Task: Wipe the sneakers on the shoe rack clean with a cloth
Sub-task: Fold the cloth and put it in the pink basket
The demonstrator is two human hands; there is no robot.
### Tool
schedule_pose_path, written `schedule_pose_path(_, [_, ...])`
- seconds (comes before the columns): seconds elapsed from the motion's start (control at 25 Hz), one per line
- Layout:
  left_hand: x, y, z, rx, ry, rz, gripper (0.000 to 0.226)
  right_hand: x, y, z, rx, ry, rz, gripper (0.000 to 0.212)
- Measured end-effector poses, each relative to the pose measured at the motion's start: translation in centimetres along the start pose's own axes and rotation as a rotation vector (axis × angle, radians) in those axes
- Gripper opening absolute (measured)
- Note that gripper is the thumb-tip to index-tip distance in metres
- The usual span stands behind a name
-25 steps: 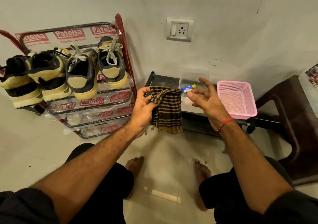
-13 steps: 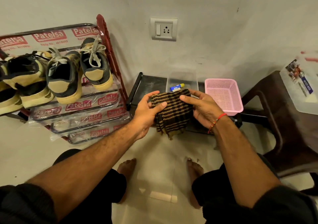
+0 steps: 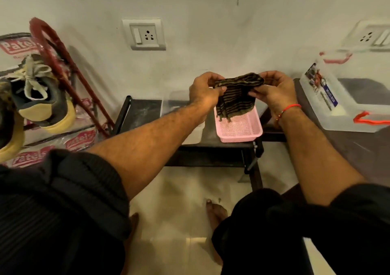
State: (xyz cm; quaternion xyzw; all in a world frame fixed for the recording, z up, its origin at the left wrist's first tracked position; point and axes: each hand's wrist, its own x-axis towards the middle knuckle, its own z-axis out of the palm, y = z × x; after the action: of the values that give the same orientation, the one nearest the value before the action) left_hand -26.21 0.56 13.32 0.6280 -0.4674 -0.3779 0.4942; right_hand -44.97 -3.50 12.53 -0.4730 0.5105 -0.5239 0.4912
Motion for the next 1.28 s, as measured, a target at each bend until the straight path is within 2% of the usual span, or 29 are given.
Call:
schedule_pose_path(0.08, [1.2,-1.0,2.1,0.081,0.009,0.020,0.021,2.0,1.6,-0.6,-0.024,0.040,0.027,0.034])
schedule_pose_path(0.16, [1.3,-3.4,3.3,0.221,-0.087,-0.016,0.020,2.4,4.3,-1.4,-0.284,0.031,0.060,0.032])
schedule_pose_path(0.24, [0.5,-6.5,4.2,0.417,-0.237,-0.053,0.017,1.6,7.3,-2.4,-0.585,-0.053,0.139,0.032])
schedule_pose_path(0.36, [-0.6,-9.9,5.2,0.575,-0.310,-0.056,0.017,-0.1,10.5,-3.0,-0.780,-0.134,0.233,0.034])
schedule_pose_path(0.48, [-1.6,-10.9,5.8,0.649,-0.308,0.013,0.021,-1.2,10.6,-2.5,-0.870,-0.025,0.097,0.031])
schedule_pose_path(0.56, [-2.2,-11.5,6.0,0.705,-0.352,0.093,0.024,-1.8,10.3,-2.2,-1.060,0.011,-0.068,0.036])
schedule_pose_path(0.6, [-2.6,-11.7,5.9,0.767,-0.415,0.114,0.027,-1.9,10.2,-2.2,-1.212,-0.058,-0.073,0.038])
schedule_pose_path(0.68, [-3.0,-12.2,5.8,0.998,-0.580,0.147,0.038,-2.2,10.3,-2.2,-1.447,-0.248,0.095,0.041])
schedule_pose_path(0.76, [-3.1,-12.3,5.7,1.142,-0.643,0.206,0.048,-2.6,10.4,-2.3,-1.475,-0.307,0.207,0.043])
schedule_pose_path(0.96, [-4.5,-11.5,4.0,1.023,-0.540,0.287,0.066,-4.4,9.5,-2.2,-1.415,-0.247,-0.047,0.062])
schedule_pose_path(1.16, [-7.5,-10.0,-2.1,1.033,-0.385,0.389,0.056,-6.8,6.9,1.4,-1.267,-0.309,-0.206,0.054])
schedule_pose_path(1.28, [-10.1,-9.5,-7.2,1.050,-0.277,0.370,0.052,-9.8,5.3,5.6,-1.216,-0.482,-0.286,0.045])
